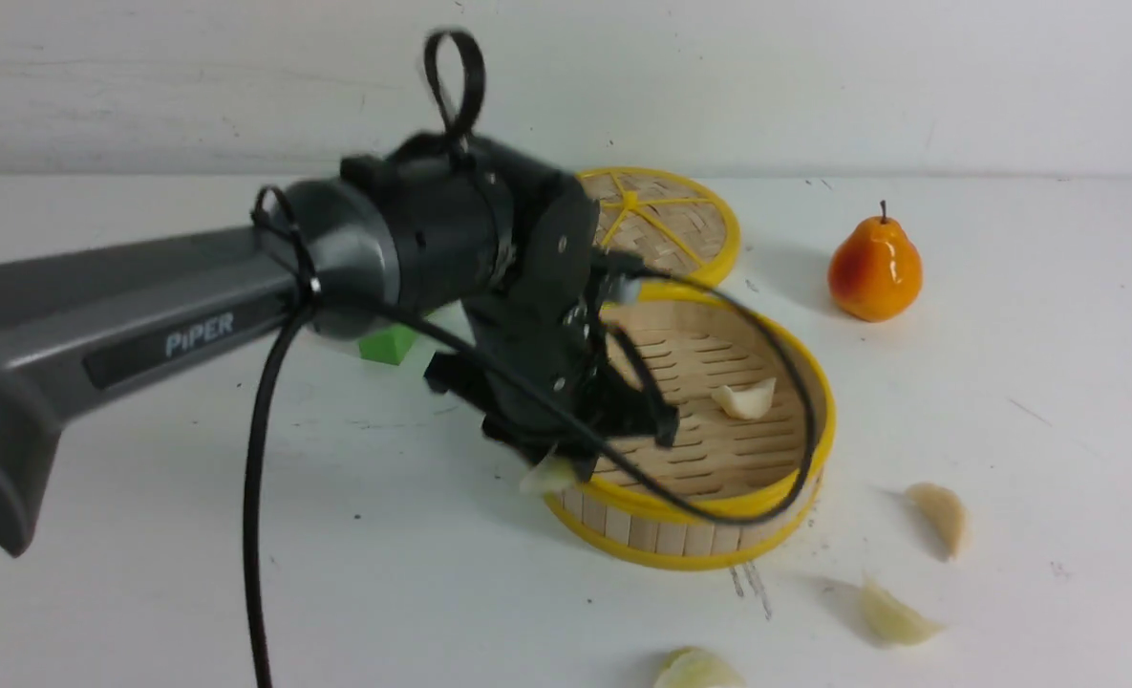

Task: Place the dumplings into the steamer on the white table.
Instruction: 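Place the dumpling into the bamboo steamer basket with the left gripper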

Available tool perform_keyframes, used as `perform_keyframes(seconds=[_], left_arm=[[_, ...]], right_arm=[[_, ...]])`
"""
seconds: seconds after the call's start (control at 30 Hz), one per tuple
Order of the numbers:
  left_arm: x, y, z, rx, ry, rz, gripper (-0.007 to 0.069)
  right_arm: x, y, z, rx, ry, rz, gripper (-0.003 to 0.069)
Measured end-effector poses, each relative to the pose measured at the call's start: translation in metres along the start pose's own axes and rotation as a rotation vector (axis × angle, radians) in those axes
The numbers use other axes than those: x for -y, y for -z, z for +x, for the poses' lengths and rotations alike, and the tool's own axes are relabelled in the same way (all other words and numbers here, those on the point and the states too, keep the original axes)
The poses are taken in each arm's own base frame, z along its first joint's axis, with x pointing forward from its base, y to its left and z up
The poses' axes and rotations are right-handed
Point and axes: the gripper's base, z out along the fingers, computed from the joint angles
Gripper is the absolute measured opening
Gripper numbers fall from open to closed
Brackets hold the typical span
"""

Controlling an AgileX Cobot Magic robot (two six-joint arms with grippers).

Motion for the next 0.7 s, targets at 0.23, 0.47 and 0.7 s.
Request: perform_keyframes(seconds=[0.23, 0.47, 0.7], left_arm=[[0.023, 0.029, -0.06, 0.205, 0.006, 0.119, 0.0209], [0.03, -0.055, -0.079, 0.177, 0.023, 0.097, 0.0209], [0.026, -0.091, -0.08, 0.182, 0.027, 0.035, 0.0235]], right_arm=[[0.0, 0.0, -0.002, 0.027, 0.001, 0.004, 0.0106], [0.001, -0.002, -0.004, 0.023, 0.003, 0.009, 0.011], [0.002, -0.003, -0.003, 0.019, 0.007, 0.015, 0.0114]])
